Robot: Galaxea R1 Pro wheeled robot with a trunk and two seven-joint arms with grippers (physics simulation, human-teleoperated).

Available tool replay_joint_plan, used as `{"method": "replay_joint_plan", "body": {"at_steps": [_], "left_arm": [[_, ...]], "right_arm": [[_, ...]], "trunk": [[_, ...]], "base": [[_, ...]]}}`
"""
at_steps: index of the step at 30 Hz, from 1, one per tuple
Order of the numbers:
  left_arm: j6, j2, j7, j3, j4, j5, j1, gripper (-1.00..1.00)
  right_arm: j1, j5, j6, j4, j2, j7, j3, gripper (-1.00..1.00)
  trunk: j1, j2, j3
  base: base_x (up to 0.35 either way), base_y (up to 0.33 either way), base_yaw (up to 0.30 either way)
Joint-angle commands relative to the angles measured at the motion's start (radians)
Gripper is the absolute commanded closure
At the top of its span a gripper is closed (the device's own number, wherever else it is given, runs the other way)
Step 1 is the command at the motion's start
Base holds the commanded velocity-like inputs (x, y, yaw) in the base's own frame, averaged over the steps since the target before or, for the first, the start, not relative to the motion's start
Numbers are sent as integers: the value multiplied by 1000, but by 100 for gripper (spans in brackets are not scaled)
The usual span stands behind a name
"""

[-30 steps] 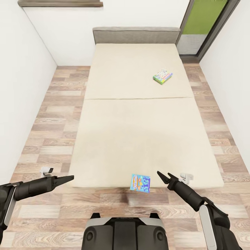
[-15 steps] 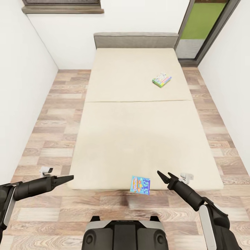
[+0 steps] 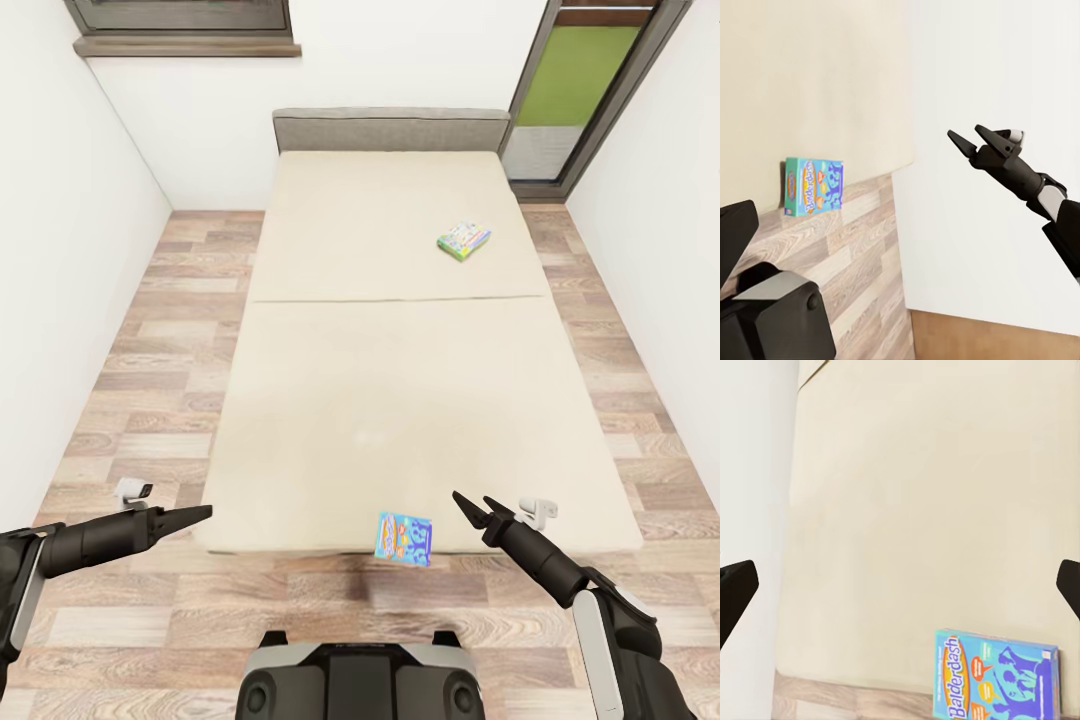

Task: Put all the toys in the child's room - the three board games (two on the bed and one on the table), the two jigsaw puzzles on the table, and the tennis ball on the table - inside the toy box on the table in the child's room.

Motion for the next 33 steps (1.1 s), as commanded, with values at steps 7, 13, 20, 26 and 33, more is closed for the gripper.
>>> {"method": "replay_joint_plan", "body": {"at_steps": [7,13,20,26,33], "left_arm": [[11,0,-5,0,0,-1,0,-100],[11,0,-5,0,0,0,0,-100],[11,-1,-5,0,0,-1,0,-100],[11,-1,-4,0,0,-1,0,-100],[11,-1,-4,0,0,-1,0,-100]], "right_arm": [[-1,-5,8,-1,3,2,-1,-100],[-1,-5,8,-1,3,2,-1,-100],[-1,-5,8,-2,3,2,-1,-100],[-1,-5,8,-2,4,2,-1,-100],[-1,-5,1,-1,4,2,-1,-100]], "trunk": [[1,-1,11],[1,-1,20],[1,-1,32],[1,-1,42],[1,-1,54]], "base": [[0,0,0],[0,0,0],[0,0,0],[0,0,0],[0,0,0]]}}
